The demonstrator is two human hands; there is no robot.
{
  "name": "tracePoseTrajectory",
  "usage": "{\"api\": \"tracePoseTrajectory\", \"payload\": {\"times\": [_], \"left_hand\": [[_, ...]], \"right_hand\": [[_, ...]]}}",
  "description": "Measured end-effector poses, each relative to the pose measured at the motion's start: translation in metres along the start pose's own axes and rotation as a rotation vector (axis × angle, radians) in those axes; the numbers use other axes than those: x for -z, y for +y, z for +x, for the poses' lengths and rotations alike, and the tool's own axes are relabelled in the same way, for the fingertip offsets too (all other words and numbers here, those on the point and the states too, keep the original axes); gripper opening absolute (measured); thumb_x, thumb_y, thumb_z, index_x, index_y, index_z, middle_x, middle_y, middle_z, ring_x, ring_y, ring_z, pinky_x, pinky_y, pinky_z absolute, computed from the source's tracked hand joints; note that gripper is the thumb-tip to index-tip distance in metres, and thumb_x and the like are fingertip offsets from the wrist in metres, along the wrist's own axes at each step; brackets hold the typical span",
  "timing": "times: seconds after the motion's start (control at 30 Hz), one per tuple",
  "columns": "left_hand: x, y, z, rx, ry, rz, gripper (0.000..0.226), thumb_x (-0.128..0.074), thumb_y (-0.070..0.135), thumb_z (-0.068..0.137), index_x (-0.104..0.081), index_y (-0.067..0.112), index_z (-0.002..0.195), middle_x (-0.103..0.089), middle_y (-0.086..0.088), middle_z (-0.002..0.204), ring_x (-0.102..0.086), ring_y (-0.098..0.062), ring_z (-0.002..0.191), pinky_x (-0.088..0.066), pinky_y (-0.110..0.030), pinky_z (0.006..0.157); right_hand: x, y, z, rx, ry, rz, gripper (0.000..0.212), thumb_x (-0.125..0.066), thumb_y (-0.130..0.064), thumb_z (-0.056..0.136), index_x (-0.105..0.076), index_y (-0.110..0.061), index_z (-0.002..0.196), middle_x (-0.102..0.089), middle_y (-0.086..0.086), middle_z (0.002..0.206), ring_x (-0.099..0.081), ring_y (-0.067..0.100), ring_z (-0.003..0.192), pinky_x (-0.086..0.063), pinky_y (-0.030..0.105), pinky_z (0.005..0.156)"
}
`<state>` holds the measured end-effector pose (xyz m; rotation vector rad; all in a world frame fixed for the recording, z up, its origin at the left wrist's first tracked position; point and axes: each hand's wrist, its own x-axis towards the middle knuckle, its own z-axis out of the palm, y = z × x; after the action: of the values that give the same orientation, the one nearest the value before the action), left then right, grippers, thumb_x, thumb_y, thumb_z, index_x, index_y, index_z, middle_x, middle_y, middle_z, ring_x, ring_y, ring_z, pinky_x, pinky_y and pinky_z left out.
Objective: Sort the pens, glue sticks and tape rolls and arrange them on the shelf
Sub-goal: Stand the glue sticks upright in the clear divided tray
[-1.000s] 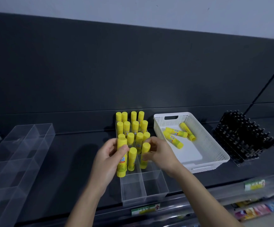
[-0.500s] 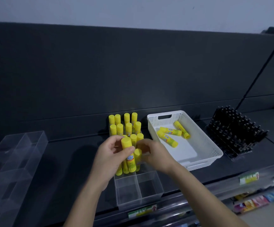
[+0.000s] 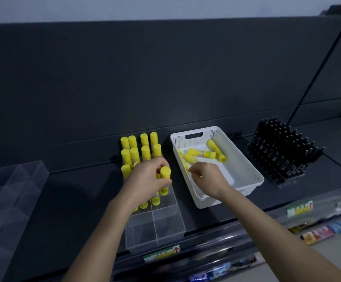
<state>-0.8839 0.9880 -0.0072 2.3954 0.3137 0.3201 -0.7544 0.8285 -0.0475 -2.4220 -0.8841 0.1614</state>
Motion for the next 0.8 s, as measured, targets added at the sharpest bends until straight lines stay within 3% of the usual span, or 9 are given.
{"api": "tracePoseTrajectory", "payload": {"times": [0.23,0.37,0.43,0.53,0.63,0.8], "left_hand": [[-0.011,-0.013,0.005,0.077,-0.109,0.214,0.026,-0.077,0.020,0.075,-0.059,0.022,0.094,-0.064,0.005,0.086,-0.059,-0.011,0.074,-0.049,-0.029,0.063],[-0.017,-0.015,0.007,0.074,-0.113,0.261,0.026,-0.076,0.023,0.076,-0.054,0.026,0.089,-0.060,0.006,0.084,-0.057,-0.014,0.077,-0.043,-0.028,0.061],[-0.019,-0.013,0.008,0.067,-0.121,0.293,0.026,-0.076,0.025,0.076,-0.053,0.028,0.088,-0.059,0.007,0.085,-0.058,-0.017,0.083,-0.046,-0.031,0.066],[-0.020,-0.012,0.007,0.047,-0.103,0.333,0.035,-0.077,0.036,0.073,-0.061,0.026,0.102,-0.061,0.007,0.098,-0.056,-0.016,0.095,-0.048,-0.035,0.081],[-0.021,-0.009,0.008,0.025,-0.041,0.286,0.049,-0.076,0.043,0.074,-0.061,0.023,0.116,-0.060,0.009,0.111,-0.053,-0.011,0.105,-0.044,-0.027,0.087],[-0.028,0.015,0.020,-0.033,0.014,0.194,0.035,-0.070,0.035,0.084,-0.063,0.020,0.114,-0.059,0.008,0.109,-0.055,-0.006,0.102,-0.042,-0.019,0.084]], "right_hand": [[-0.003,0.007,0.013,-0.004,-0.109,-0.008,0.022,-0.053,-0.009,0.087,-0.070,-0.010,0.100,-0.070,0.008,0.104,-0.061,0.026,0.098,-0.045,0.028,0.082],[-0.006,0.008,0.013,0.009,-0.123,-0.028,0.021,-0.050,-0.006,0.085,-0.069,-0.004,0.093,-0.070,0.011,0.097,-0.060,0.029,0.093,-0.046,0.032,0.079],[-0.007,0.007,0.012,0.009,-0.123,-0.050,0.022,-0.049,-0.005,0.084,-0.068,-0.003,0.092,-0.070,0.013,0.095,-0.060,0.031,0.092,-0.048,0.036,0.078],[-0.007,0.006,0.011,0.011,-0.117,-0.046,0.022,-0.048,-0.005,0.084,-0.069,-0.004,0.092,-0.070,0.013,0.094,-0.060,0.031,0.091,-0.048,0.036,0.076],[-0.007,0.005,0.007,0.009,-0.098,-0.018,0.022,-0.049,-0.006,0.085,-0.069,-0.005,0.094,-0.070,0.013,0.093,-0.061,0.030,0.090,-0.048,0.034,0.075],[-0.003,0.009,0.004,0.001,-0.042,0.122,0.021,-0.053,-0.009,0.086,-0.071,-0.011,0.097,-0.072,0.008,0.094,-0.063,0.025,0.091,-0.045,0.028,0.076]]}}
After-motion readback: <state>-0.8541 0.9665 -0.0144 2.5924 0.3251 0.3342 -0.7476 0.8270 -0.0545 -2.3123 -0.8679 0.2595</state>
